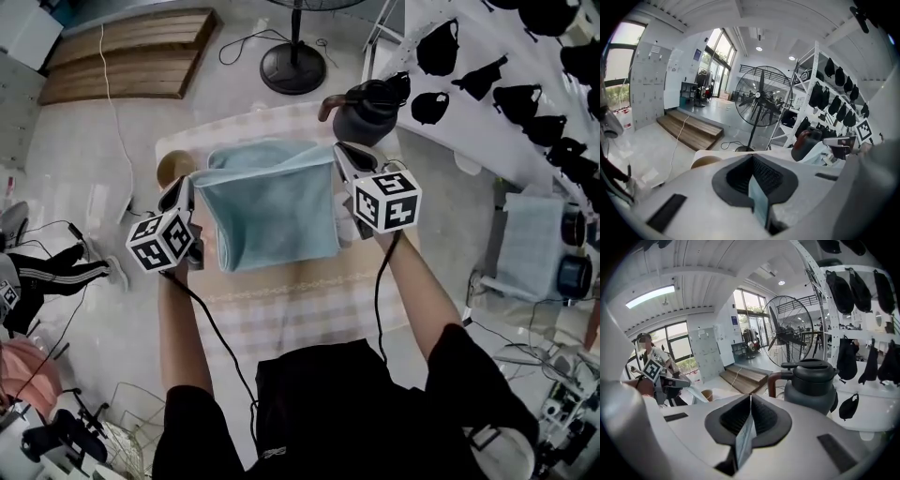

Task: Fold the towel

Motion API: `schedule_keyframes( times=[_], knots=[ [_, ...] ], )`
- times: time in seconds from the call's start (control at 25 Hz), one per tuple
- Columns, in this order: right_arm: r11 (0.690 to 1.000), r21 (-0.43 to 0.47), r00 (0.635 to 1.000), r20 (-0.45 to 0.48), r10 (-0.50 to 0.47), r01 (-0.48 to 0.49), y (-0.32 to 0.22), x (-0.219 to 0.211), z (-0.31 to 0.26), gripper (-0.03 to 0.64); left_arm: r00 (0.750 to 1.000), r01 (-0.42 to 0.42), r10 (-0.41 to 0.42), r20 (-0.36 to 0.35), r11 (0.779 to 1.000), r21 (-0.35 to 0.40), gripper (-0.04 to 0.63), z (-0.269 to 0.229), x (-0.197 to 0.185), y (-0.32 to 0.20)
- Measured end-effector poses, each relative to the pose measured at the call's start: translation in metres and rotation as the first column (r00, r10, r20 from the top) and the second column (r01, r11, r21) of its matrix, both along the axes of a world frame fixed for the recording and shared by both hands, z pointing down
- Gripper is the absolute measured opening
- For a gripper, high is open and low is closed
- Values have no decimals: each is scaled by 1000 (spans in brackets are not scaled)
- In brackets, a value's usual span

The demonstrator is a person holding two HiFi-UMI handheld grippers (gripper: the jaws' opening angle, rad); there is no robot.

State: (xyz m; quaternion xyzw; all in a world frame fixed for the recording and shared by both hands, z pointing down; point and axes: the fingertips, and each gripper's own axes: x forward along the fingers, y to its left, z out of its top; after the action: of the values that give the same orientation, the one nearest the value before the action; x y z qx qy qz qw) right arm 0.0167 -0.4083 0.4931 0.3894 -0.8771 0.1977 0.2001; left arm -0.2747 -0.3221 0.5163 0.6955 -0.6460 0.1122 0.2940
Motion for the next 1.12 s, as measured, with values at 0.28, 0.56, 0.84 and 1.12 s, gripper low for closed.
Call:
schedule_keyframes(
  times=[0.28, 0.56, 0.84, 1.12],
  knots=[
    [998, -47, 999, -11, 35, -36, -33, -2, 25, 11, 999, 11, -10, 39, 999, -38, 6, 20, -8, -28],
    [997, 2, 996, 50, 74, -75, -41, -1, 9, 225, 996, 12, -7, 85, 998, -56, 187, 17, -9, -23],
    [997, 4, 997, -16, -72, 72, 34, 11, 24, 225, 992, -115, 121, 41, 983, -141, 189, 52, 23, 59],
    [947, -235, 971, -50, -235, 217, 166, 43, 112, 225, 974, -226, 227, -26, 944, -238, 189, 102, 66, 155]
  ],
)
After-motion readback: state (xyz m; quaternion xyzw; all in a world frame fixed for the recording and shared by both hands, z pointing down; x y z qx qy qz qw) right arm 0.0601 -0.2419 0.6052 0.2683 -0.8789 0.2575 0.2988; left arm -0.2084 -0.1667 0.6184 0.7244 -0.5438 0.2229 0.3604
